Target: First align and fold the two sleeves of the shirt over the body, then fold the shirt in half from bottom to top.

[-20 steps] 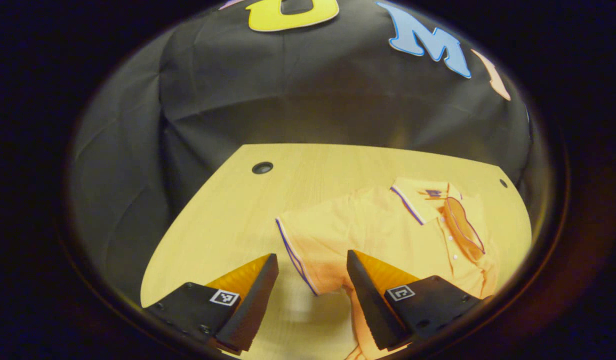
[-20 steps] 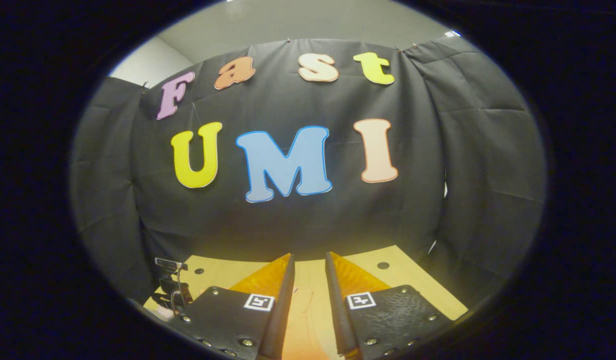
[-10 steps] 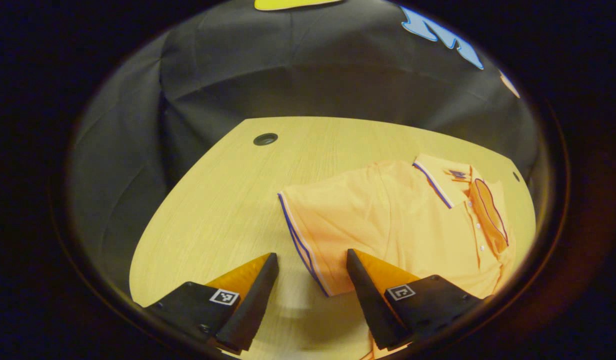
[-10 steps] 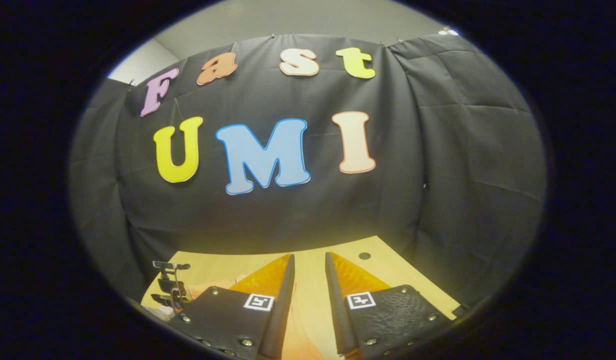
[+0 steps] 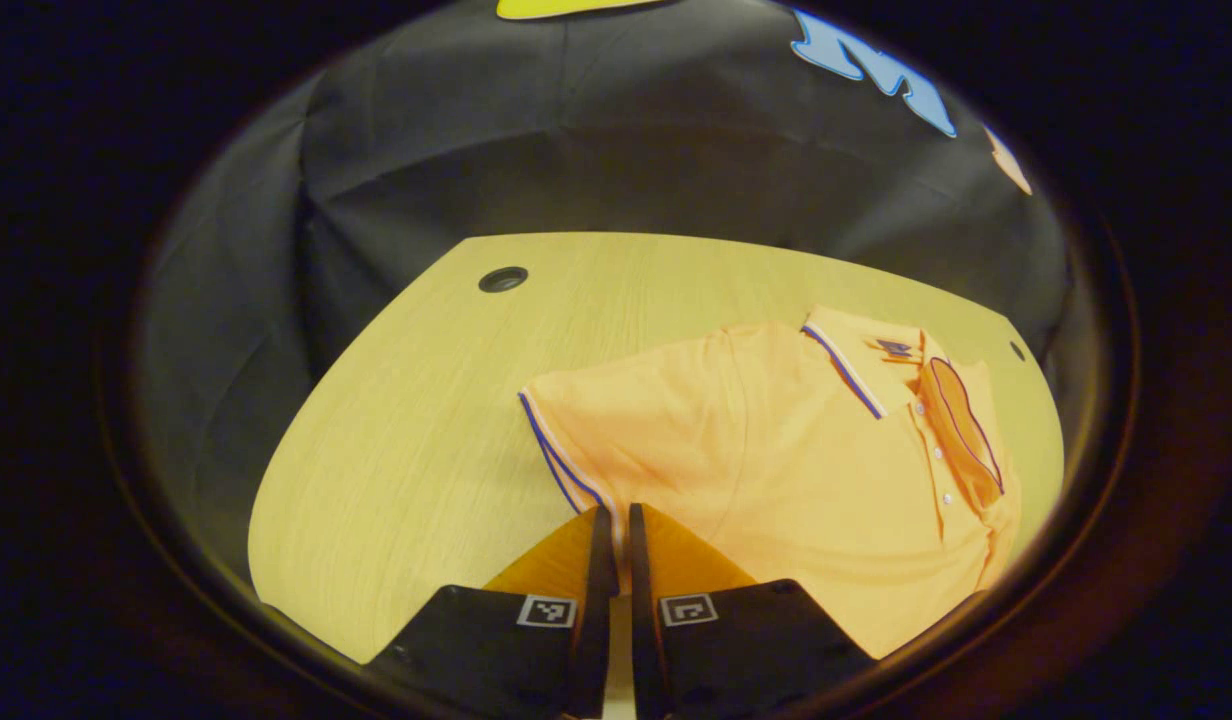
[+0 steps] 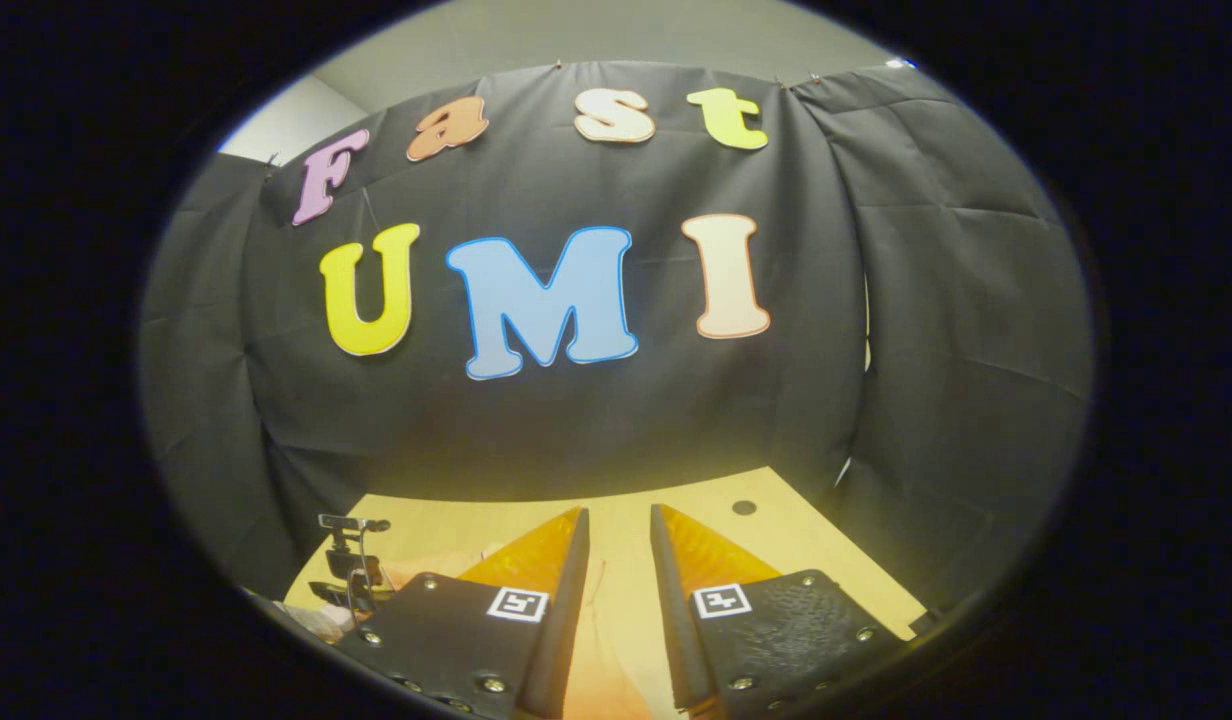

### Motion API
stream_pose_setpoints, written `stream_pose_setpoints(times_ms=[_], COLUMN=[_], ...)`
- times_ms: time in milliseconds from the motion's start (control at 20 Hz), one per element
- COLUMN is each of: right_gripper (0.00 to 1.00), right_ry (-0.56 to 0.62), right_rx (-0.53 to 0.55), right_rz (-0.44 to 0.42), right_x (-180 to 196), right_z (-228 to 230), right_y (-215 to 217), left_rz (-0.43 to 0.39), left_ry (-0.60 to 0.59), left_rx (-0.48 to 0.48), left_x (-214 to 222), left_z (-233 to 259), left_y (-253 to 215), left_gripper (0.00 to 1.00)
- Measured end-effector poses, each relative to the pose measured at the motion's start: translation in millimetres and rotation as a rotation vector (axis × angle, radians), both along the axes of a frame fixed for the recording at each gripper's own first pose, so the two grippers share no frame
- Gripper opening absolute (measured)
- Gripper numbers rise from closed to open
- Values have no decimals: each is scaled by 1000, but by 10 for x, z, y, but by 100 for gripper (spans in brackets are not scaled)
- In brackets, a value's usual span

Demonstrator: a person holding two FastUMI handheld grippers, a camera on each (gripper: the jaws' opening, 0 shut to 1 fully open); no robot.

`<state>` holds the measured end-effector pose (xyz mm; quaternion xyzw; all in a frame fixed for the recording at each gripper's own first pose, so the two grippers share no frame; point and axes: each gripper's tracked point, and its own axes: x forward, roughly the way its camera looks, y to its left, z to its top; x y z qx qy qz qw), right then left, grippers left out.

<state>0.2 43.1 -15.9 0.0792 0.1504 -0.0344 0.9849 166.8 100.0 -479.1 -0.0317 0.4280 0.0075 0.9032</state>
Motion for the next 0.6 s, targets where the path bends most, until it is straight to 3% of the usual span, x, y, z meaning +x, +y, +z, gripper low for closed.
stream_pose_setpoints(times_ms=[50, 200, 300, 350, 600], right_gripper=[39, 41, 36, 41, 39], right_ry=[5, 21, 28, 30, 37], right_rx=[1, 5, 7, 9, 25], right_rz=[1, -4, -12, -14, -20], right_x=[-10, -43, -62, -72, -69], right_z=[-27, -91, -122, -135, -198], right_y=[-3, -33, -68, -85, -116], left_rz=[10, 15, 0, -13, -122], left_ry=[17, 32, 1, -24, -91], left_rx=[4, 42, 75, 89, 153], left_x=[4, 9, 81, 141, 323], left_z=[-25, 2, 108, 180, 424], left_y=[0, 29, 13, -13, -239], left_gripper=[9, 8, 8, 8, 9])
